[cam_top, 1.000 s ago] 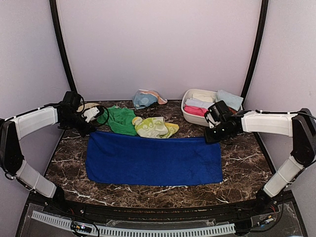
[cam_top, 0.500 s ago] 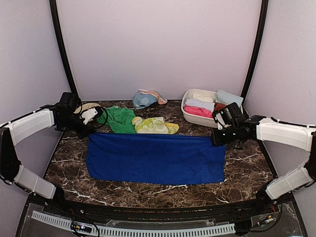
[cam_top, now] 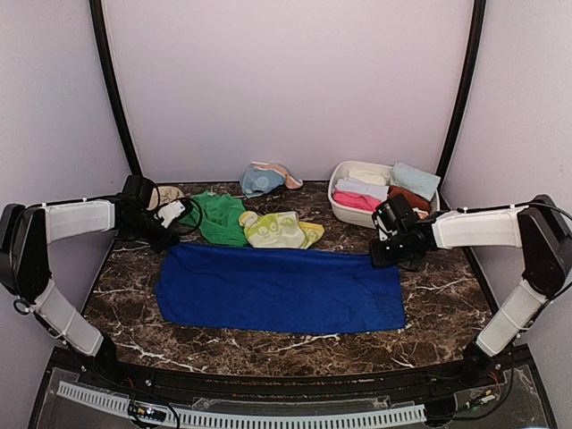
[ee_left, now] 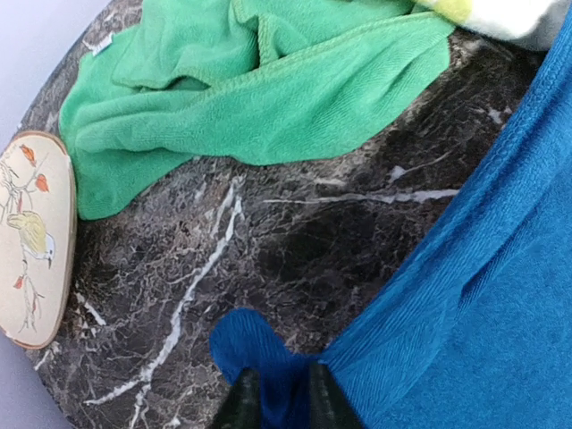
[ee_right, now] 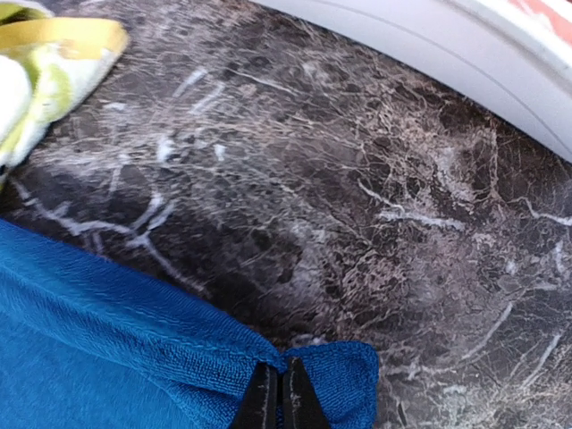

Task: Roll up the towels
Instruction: Fold the towel at the center of the board.

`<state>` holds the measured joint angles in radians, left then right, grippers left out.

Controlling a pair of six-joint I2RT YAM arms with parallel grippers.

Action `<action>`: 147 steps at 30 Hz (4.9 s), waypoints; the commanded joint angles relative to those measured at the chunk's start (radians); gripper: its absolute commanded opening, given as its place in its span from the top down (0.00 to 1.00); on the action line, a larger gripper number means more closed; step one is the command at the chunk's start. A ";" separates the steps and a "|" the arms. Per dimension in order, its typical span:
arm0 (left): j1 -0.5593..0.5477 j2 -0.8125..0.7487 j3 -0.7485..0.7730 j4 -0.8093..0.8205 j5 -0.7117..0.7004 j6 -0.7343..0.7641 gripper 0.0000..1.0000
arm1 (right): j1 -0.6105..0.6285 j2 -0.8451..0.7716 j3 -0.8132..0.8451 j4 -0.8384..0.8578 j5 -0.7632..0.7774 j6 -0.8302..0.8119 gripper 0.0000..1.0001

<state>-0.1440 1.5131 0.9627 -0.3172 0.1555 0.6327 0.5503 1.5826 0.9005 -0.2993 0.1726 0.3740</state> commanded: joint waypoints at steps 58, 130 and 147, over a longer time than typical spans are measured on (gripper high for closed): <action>-0.019 0.356 0.292 -0.180 -0.169 0.377 1.00 | -0.037 0.040 0.100 -0.080 -0.012 -0.090 1.00; -0.032 0.043 0.051 -0.150 -0.318 0.252 1.00 | -0.022 -0.108 -0.008 -0.126 0.033 -0.095 1.00; -0.031 -0.183 -0.200 -0.222 -0.199 0.300 0.97 | 0.104 -0.304 -0.178 -0.192 0.022 0.089 1.00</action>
<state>-0.1799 1.3811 0.8349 -0.4911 -0.0338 0.9104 0.6056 1.2716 0.7048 -0.4343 0.1543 0.3790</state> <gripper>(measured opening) 0.029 0.011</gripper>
